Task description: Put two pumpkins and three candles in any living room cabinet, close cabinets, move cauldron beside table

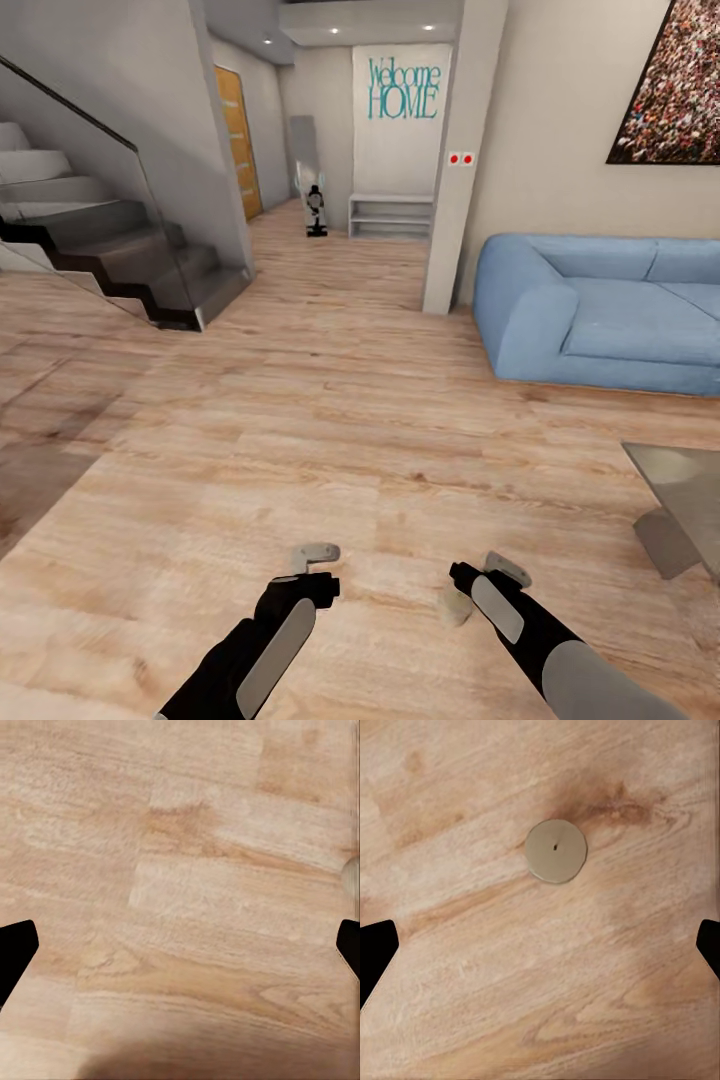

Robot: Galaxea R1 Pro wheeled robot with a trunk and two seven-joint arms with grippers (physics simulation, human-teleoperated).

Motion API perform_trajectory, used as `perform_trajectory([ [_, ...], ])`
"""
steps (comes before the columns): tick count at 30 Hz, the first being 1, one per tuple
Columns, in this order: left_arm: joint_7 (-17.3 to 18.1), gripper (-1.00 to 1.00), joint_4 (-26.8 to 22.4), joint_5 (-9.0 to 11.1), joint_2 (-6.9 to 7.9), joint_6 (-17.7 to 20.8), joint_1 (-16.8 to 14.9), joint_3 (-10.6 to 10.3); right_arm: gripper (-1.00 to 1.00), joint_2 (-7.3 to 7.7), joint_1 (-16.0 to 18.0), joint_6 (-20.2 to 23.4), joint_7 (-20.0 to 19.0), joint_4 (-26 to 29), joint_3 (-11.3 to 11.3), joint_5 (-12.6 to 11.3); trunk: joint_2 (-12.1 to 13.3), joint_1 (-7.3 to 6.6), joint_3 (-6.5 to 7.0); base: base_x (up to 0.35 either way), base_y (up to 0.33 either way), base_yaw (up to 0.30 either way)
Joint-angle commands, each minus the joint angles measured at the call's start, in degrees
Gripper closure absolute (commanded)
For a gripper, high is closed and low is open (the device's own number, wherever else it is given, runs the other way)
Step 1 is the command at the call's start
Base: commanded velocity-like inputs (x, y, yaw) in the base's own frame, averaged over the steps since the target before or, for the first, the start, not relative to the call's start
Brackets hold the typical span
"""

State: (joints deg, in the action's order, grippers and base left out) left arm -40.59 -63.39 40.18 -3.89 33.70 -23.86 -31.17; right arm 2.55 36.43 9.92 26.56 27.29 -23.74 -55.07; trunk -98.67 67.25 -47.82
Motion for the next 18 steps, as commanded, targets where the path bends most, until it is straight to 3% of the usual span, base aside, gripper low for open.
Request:
perform_trajectory([
  [1,-0.55,-1.00,-0.07,0.51,0.02,0.05,-0.05,-0.09,-1.00,0.08,0.04,0.28,0.43,0.13,-0.45,-0.21,-0.02,0.03,-0.10,0.297,0.000,-0.253],
  [18,-0.55,-1.00,-0.09,0.44,0.02,0.05,-0.05,-0.12,-1.00,-0.02,0.04,0.28,0.43,0.20,-0.52,-0.13,-0.02,0.03,-0.87,0.320,0.000,-0.227],
])
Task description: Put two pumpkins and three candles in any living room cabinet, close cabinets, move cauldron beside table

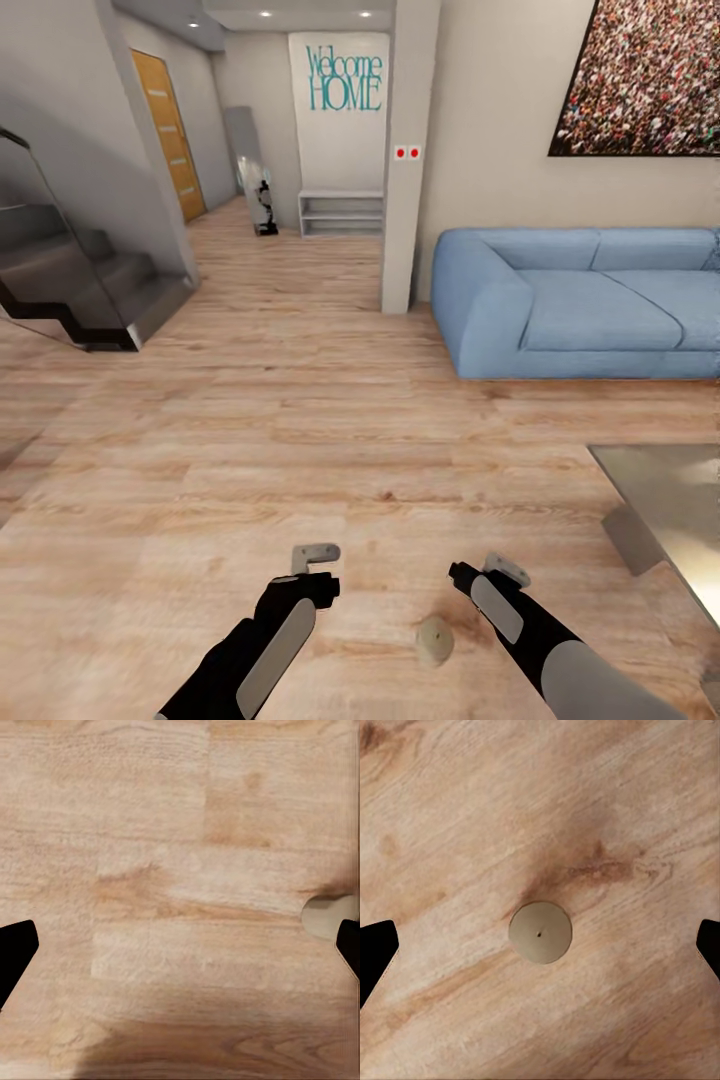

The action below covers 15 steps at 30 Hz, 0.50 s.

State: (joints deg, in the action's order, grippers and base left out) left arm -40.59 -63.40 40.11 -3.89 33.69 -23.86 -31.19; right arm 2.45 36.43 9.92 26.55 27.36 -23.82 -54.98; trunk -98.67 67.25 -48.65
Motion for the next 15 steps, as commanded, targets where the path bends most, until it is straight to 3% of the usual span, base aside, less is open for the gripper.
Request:
perform_trajectory([
  [1,-0.55,-1.00,-0.07,0.51,0.02,0.06,-0.05,-0.10,-1.00,0.09,0.04,0.27,0.43,0.14,-0.44,-0.22,-0.02,0.03,-0.11,0.331,0.000,-0.148],
  [11,-0.55,-1.00,-0.06,0.57,0.02,0.06,-0.05,-0.10,-1.00,0.03,0.04,0.27,0.43,0.15,-0.44,-0.20,-0.02,0.03,-0.27,0.326,0.086,-0.029],
  [15,-0.55,-1.00,-0.06,0.60,0.02,0.06,-0.05,-0.10,-1.00,0.02,0.04,0.27,0.43,0.15,-0.44,-0.21,-0.02,0.03,-0.27,0.198,0.080,-0.001],
])
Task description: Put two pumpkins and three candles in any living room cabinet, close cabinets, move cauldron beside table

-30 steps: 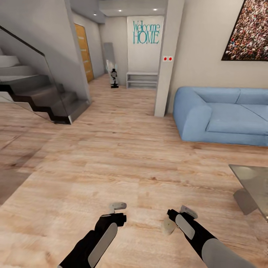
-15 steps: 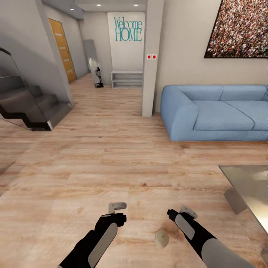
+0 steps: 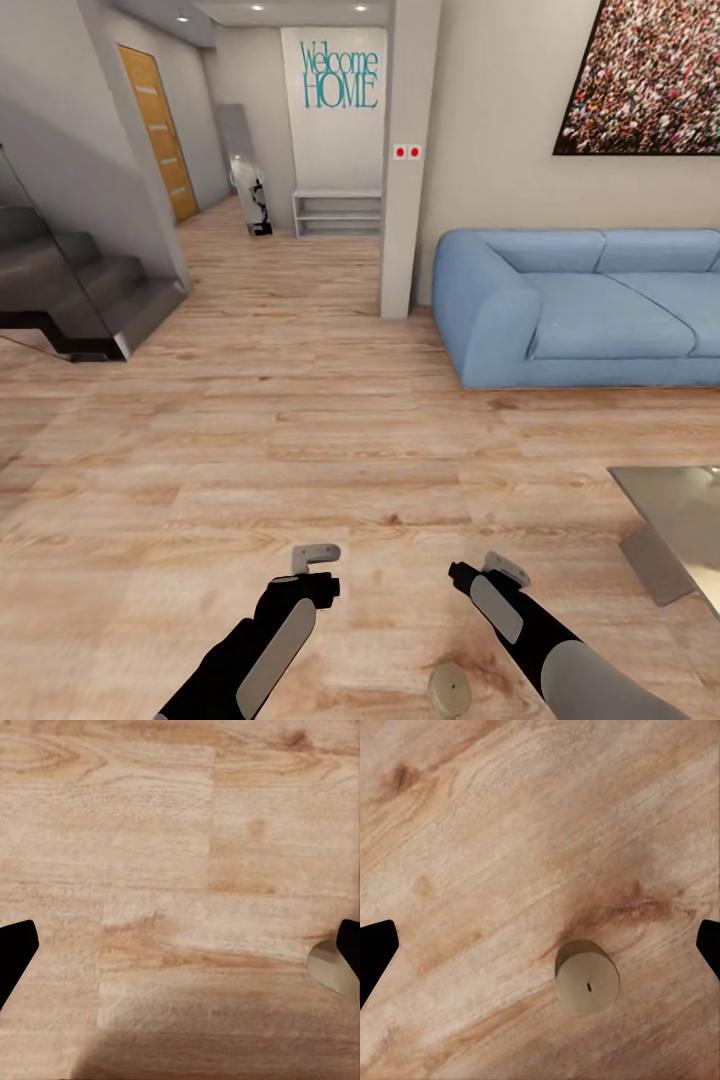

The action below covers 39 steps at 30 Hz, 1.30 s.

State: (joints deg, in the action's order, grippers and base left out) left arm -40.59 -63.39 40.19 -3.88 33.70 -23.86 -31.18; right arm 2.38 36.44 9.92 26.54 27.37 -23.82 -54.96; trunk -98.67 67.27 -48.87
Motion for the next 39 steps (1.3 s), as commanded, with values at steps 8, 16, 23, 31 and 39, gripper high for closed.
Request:
perform_trajectory([
  [8,-0.54,-1.00,-0.09,0.48,0.02,0.05,-0.05,-0.11,-1.00,0.08,0.04,0.27,0.44,0.14,-0.44,-0.23,-0.02,0.01,-0.05,0.040,0.012,0.000],
  [16,-0.57,-1.00,-0.07,0.28,-0.01,0.05,-0.05,-0.11,-1.00,0.08,0.04,0.27,0.44,0.14,-0.44,-0.15,-0.02,0.01,-0.05,0.108,0.000,0.000],
  [23,-0.55,-1.00,-0.06,0.30,0.00,0.05,-0.05,-0.11,-1.00,0.08,0.04,0.27,0.44,0.14,-0.44,-0.14,-0.02,0.01,-0.05,0.019,-0.082,0.000],
  [31,-0.54,-1.00,-0.06,0.31,0.02,0.05,-0.05,-0.11,-1.00,0.09,0.04,0.27,0.44,0.14,-0.44,-0.13,-0.02,0.01,-0.05,0.001,-0.027,0.000],
  [39,-0.55,-1.00,-0.26,0.29,0.02,0.05,-0.05,-0.11,-1.00,0.08,0.04,0.19,0.44,0.14,-0.44,0.06,-0.02,0.01,-0.05,0.008,-0.084,0.000],
])
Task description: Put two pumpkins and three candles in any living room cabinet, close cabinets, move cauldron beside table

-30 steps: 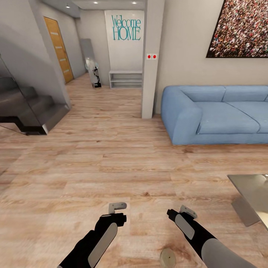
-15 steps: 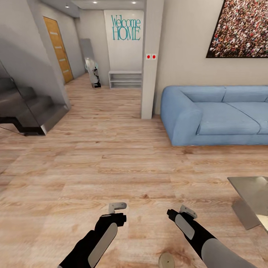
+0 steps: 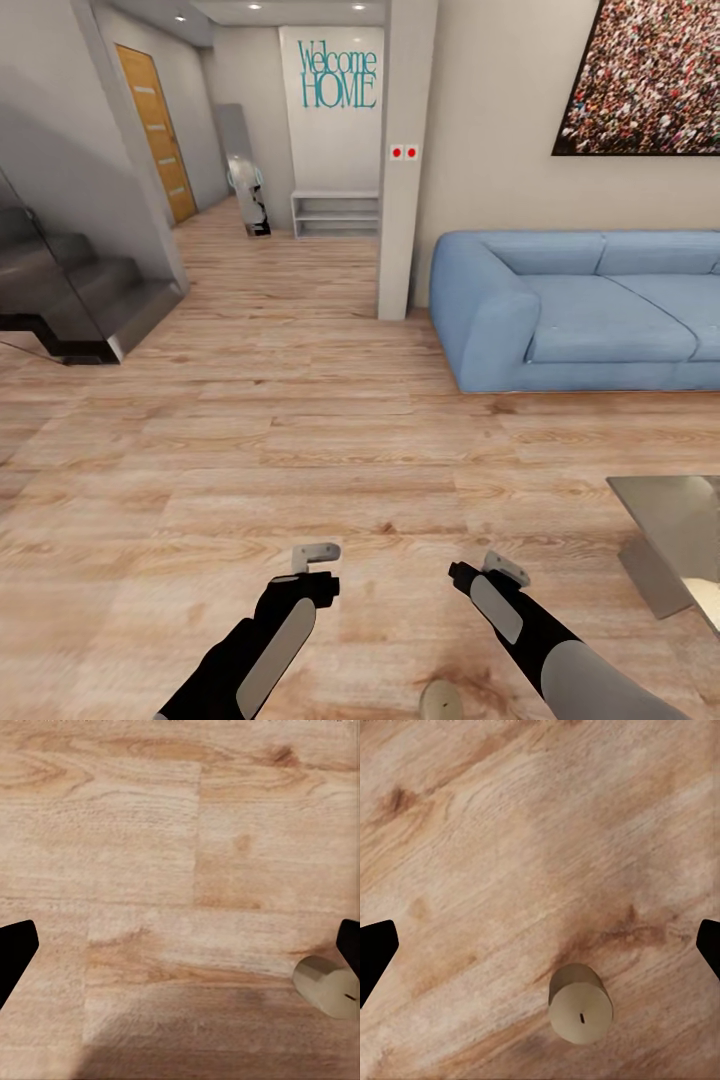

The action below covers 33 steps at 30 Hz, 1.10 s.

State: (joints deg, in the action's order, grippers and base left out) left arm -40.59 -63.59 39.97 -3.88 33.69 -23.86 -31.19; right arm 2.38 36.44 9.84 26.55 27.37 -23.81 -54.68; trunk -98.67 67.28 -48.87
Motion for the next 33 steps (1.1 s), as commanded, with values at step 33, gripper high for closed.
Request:
perform_trajectory([
  [33,-0.63,-1.00,-10.82,1.33,4.77,4.22,0.04,0.78,-1.00,0.36,0.03,-1.20,0.34,-0.71,-0.81,0.45,-6.44,3.51,-2.92,0.000,-0.002,0.000],
])
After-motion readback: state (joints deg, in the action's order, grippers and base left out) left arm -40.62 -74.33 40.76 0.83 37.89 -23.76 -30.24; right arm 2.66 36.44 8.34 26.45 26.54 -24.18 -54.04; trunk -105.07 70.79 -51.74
